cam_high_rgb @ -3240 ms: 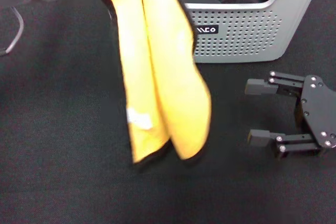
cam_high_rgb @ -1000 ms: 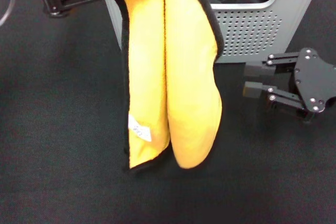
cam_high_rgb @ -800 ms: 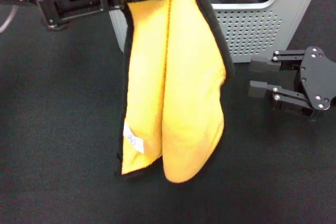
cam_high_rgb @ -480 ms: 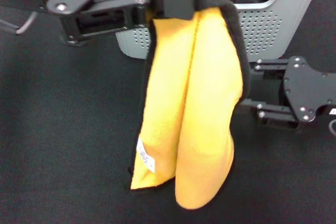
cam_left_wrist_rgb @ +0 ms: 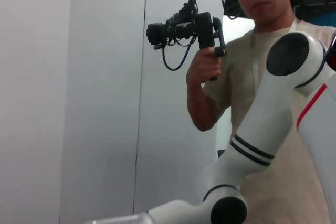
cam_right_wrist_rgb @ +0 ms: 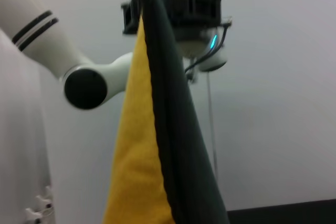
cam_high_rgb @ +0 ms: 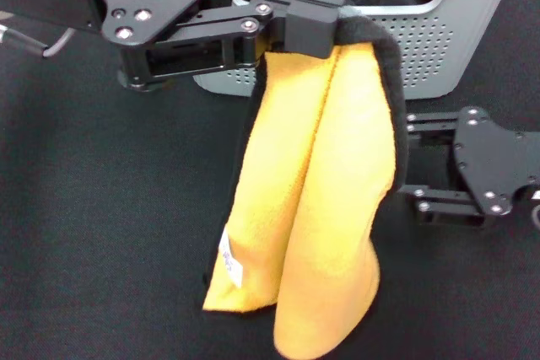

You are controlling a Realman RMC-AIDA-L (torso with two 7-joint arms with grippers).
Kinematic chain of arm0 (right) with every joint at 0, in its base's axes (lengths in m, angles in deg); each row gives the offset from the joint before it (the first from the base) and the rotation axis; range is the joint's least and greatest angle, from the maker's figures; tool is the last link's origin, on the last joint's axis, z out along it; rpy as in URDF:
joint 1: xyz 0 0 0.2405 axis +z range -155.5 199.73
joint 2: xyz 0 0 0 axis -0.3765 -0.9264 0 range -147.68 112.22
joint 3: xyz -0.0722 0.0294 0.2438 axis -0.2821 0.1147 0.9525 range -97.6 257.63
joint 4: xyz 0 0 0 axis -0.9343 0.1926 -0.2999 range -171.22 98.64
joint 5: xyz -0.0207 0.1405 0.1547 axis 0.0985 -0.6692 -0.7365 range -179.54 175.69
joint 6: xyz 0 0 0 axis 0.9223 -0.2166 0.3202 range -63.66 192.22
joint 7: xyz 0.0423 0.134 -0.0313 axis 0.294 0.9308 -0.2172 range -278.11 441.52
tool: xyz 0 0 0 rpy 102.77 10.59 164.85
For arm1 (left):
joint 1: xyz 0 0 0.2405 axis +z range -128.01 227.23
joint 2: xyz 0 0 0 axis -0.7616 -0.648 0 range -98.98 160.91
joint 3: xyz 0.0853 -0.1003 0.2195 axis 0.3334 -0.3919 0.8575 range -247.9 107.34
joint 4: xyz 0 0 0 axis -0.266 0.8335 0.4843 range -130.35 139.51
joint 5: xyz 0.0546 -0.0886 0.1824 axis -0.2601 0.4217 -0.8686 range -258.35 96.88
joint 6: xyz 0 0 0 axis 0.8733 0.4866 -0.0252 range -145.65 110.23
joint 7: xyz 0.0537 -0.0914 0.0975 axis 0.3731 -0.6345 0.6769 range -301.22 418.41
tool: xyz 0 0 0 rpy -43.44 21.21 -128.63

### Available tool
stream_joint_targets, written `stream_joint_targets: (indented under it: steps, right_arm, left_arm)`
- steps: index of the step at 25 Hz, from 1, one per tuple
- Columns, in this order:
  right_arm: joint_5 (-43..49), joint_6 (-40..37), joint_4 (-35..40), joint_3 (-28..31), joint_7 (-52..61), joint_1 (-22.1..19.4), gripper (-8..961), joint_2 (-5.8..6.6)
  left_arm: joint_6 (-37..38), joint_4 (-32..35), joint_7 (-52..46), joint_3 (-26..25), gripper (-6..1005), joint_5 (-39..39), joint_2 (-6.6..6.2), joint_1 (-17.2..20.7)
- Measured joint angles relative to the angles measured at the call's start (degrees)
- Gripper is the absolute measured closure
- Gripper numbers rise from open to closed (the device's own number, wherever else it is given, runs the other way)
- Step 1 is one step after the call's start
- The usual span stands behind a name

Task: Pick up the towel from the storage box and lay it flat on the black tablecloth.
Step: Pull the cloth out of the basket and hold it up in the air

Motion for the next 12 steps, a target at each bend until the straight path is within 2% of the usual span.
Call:
stream_joint_targets:
  steps: [5, 12]
  right_arm:
    - [-2.1, 1.0, 0.6, 0.7, 0.1, -1.7, 426, 1.24]
    - [-2.1, 1.3, 3.8, 0.3, 2.0, -2.3, 427, 1.34]
  left_arm:
    - [0.0, 0.0, 0.3, -0.3, 973, -1.1, -0.17, 0.7]
    - [0.0, 0.0, 0.5, 0.0, 972, -2.6, -0.2, 0.7]
